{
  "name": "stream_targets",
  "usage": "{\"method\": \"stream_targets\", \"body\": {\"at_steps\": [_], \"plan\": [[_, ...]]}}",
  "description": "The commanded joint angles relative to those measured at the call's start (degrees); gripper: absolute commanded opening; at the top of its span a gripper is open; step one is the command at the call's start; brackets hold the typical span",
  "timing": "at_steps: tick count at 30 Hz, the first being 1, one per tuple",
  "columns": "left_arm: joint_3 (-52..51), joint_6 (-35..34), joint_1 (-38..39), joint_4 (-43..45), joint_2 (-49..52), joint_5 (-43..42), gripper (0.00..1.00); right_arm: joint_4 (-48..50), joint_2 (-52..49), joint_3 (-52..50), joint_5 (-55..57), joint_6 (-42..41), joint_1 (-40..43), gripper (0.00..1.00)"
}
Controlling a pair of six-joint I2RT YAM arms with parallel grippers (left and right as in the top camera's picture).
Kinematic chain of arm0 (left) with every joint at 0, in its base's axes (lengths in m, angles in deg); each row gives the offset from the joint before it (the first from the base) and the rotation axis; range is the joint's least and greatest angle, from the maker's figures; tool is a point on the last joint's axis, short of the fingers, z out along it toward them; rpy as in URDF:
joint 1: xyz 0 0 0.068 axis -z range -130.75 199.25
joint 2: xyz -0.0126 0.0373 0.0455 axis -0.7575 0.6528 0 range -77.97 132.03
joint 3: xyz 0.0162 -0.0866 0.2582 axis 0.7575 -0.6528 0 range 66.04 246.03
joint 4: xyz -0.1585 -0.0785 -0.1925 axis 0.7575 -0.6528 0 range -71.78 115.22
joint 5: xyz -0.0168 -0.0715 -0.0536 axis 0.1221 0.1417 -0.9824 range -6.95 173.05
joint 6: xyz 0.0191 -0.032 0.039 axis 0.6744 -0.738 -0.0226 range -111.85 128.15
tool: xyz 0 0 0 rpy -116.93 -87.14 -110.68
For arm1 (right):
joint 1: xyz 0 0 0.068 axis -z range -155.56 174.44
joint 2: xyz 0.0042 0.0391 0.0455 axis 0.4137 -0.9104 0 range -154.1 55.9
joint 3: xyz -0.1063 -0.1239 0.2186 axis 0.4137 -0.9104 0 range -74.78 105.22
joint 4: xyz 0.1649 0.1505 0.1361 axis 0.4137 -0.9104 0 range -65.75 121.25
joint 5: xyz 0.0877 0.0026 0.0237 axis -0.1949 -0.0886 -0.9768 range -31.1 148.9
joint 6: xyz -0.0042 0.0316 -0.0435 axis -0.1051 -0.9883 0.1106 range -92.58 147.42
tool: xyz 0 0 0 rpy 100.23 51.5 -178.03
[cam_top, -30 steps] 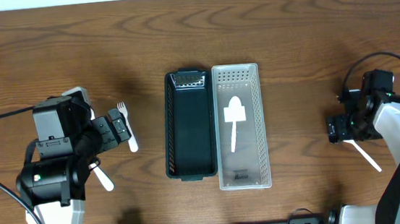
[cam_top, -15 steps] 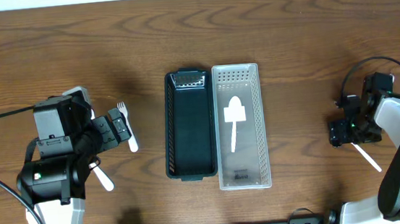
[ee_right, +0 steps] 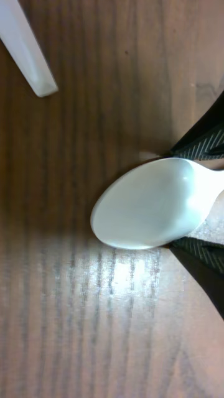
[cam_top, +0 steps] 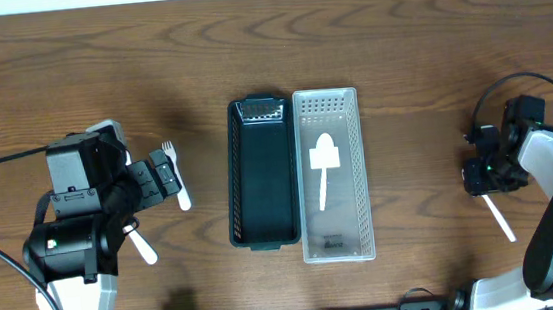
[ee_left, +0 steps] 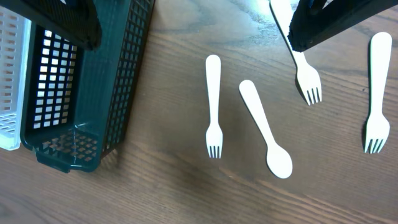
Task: Pack container
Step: 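Lower the right gripper and grasp another white spoon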
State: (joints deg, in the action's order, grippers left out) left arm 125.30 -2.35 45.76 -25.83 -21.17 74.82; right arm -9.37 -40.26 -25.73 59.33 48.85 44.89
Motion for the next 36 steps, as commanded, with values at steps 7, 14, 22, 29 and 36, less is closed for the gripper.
{"method": "stream_targets", "body": {"at_steps": [7, 14, 22, 29, 36], "plan": [[0.98, 0.33, 0.02, -0.13, 0.13, 0.31, 0.98, 4.37, -3.82, -2.23, -1.18, -1.29, 0.48, 0.35], [0.98, 0.33, 0.02, -0.13, 0.13, 0.31, 0.98, 4.96, -3.82, -2.23, -3.50, -1.27, 0.48, 0.16], [0.98, 0.33, 0.02, -0.13, 0.13, 0.31, 0.98, 4.50, -3.82, -2.23, -3.91, -1.29, 0.48, 0.21], [0.98, 0.33, 0.02, -0.13, 0.13, 0.31, 0.98, 3.30, -3.82, -2.25, -3.87, -1.27, 0.50, 0.44], [0.98, 0.33, 0.02, -0.13, 0.13, 0.31, 0.98, 1.27, -3.82, -2.27, -1.03, -1.27, 0.50, 0.35]]}}
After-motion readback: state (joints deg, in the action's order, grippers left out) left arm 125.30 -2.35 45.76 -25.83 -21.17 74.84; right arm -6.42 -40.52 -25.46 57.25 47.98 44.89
